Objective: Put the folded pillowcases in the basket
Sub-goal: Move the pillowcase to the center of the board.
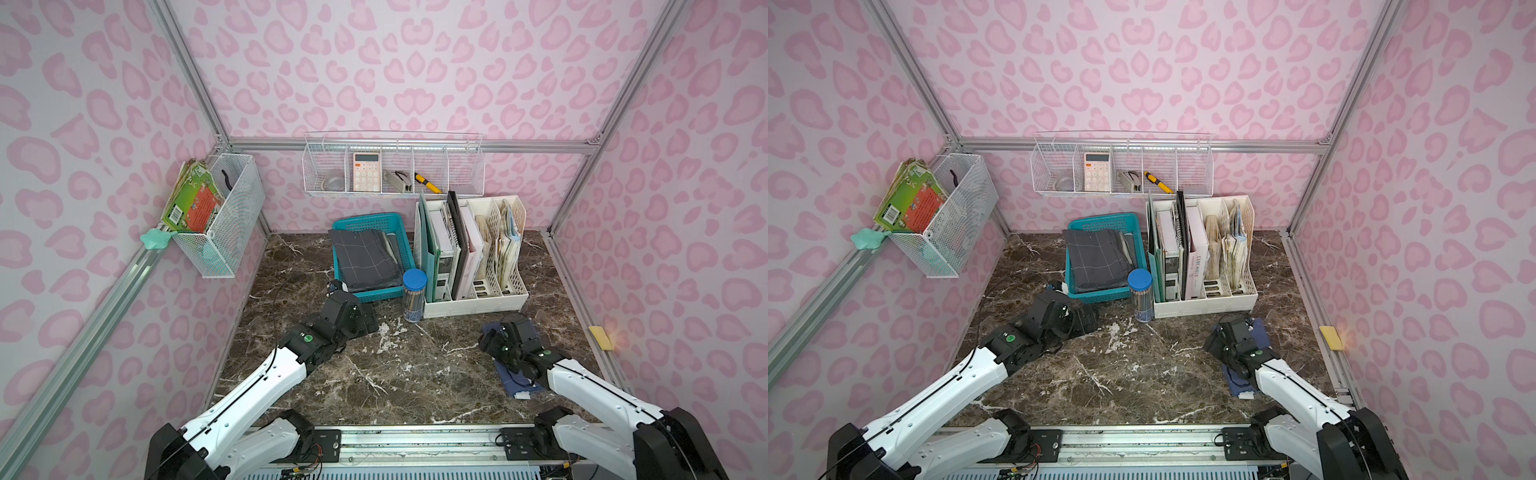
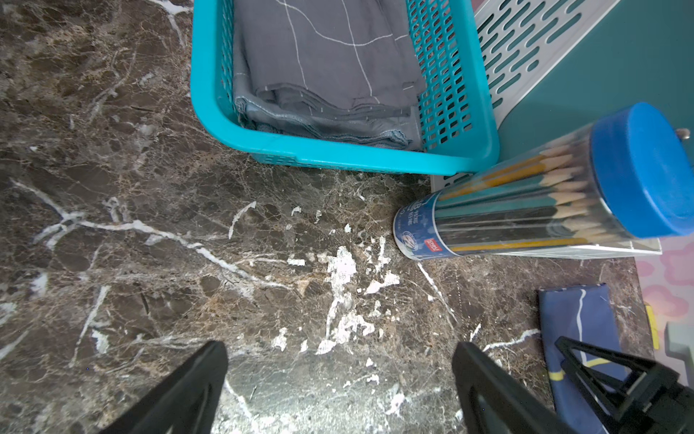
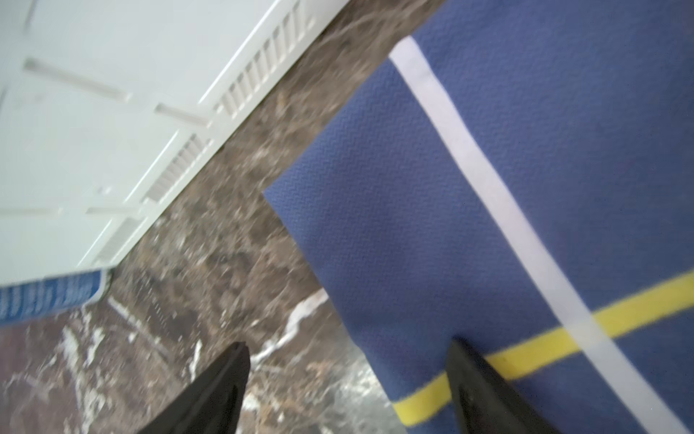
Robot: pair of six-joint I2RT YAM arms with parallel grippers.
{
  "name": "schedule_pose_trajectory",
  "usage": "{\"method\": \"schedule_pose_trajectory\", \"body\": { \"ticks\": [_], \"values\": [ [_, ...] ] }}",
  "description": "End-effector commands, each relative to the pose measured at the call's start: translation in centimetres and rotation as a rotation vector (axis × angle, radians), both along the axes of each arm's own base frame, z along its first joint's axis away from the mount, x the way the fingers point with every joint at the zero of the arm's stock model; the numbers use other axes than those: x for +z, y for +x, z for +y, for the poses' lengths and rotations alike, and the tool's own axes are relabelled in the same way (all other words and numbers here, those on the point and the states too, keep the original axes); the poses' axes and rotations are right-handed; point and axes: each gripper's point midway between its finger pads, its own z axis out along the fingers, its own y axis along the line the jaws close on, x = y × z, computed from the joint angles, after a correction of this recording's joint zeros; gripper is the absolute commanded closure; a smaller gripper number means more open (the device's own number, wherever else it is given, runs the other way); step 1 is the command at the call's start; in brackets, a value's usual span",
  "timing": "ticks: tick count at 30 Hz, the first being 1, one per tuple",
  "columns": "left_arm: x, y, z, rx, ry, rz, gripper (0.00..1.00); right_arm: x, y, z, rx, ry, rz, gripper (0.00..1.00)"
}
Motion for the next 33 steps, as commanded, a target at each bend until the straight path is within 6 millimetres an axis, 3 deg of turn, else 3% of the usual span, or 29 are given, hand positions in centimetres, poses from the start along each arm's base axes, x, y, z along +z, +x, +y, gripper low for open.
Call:
{"method": "schedule_pose_trajectory", "body": {
  "ticks": [1,7,11,15,22,28,30,33],
  "values": [
    [-0.1,0.1,-0.4,-0.010,-0.012,0.011,0.02,1.3,0.4,0.5,0.011,-0.033,-0.005,0.13],
    [-0.8,-0.4,-1.0,-0.024,-0.048,0.046,0.02,1.9,1.2,-4.3,-0.043,-0.238,-0.026,0.13],
    [-1.7,-0.8,-1.5,-0.029,-0.082,0.064,0.02,1.0,1.1,-4.4,-0.009,-0.195,-0.029,0.13],
    [-3.0,-1.2,-2.0,-0.030,-0.102,0.101,0.02,0.1,0.1,-2.5,0.048,-0.145,0.002,0.14],
    [-5.6,-2.3,-2.9,-0.027,-0.122,0.171,0.03,-0.9,-2.3,4.9,0.196,-0.017,0.014,0.15],
    [-7.6,-3.3,-3.7,-0.023,-0.135,0.218,0.04,0.6,-2.4,10.8,0.322,0.019,-0.020,0.15],
    [-8.1,-3.6,-3.9,-0.023,-0.138,0.227,0.04,1.5,-2.1,11.5,0.343,-0.002,-0.038,0.15],
    [-8.4,-3.9,-4.3,-0.029,-0.139,0.235,0.05,2.3,-1.3,9.7,0.299,-0.092,-0.049,0.15]
  ]
}}
